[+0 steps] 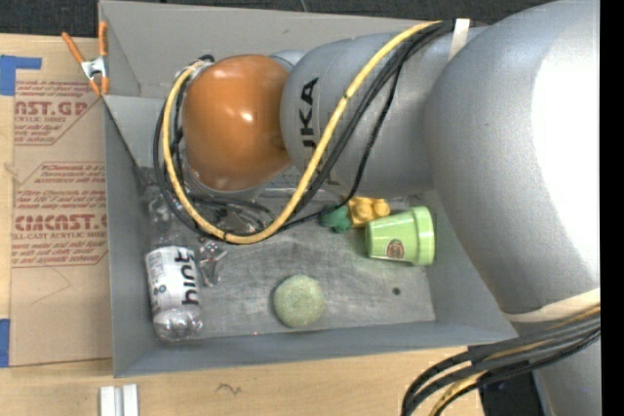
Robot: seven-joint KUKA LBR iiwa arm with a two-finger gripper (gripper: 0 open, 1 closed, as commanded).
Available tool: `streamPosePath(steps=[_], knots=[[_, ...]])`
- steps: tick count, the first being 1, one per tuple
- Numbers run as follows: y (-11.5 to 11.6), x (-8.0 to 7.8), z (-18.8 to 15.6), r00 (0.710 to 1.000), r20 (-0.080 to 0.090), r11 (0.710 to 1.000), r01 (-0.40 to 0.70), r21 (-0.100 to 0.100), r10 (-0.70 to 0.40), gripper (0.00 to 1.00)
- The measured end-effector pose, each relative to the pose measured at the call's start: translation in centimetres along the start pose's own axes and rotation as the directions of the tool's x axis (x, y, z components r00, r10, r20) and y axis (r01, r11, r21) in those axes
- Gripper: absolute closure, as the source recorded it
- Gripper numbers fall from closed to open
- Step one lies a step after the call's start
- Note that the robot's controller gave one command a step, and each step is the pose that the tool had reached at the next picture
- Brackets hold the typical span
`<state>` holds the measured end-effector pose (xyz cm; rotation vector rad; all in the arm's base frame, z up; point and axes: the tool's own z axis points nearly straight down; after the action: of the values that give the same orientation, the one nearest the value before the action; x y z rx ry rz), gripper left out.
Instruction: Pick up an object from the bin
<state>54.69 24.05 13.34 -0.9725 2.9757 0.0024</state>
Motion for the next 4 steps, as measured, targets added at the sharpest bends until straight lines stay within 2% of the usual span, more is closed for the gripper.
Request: streamPosePath(steps=[1,2,4], knots=[[-0.1,-0.9,4.7,0.940,-0.003,0.940,0.341,-0.001,-0.341,0.00],[-0.1,-1.2,5.9,0.924,-0.006,0.924,0.382,-0.003,-0.382,1.00],[-0.1,-1.2,5.8,0.924,-0.005,0.924,0.382,-0.004,-0.382,1.00]])
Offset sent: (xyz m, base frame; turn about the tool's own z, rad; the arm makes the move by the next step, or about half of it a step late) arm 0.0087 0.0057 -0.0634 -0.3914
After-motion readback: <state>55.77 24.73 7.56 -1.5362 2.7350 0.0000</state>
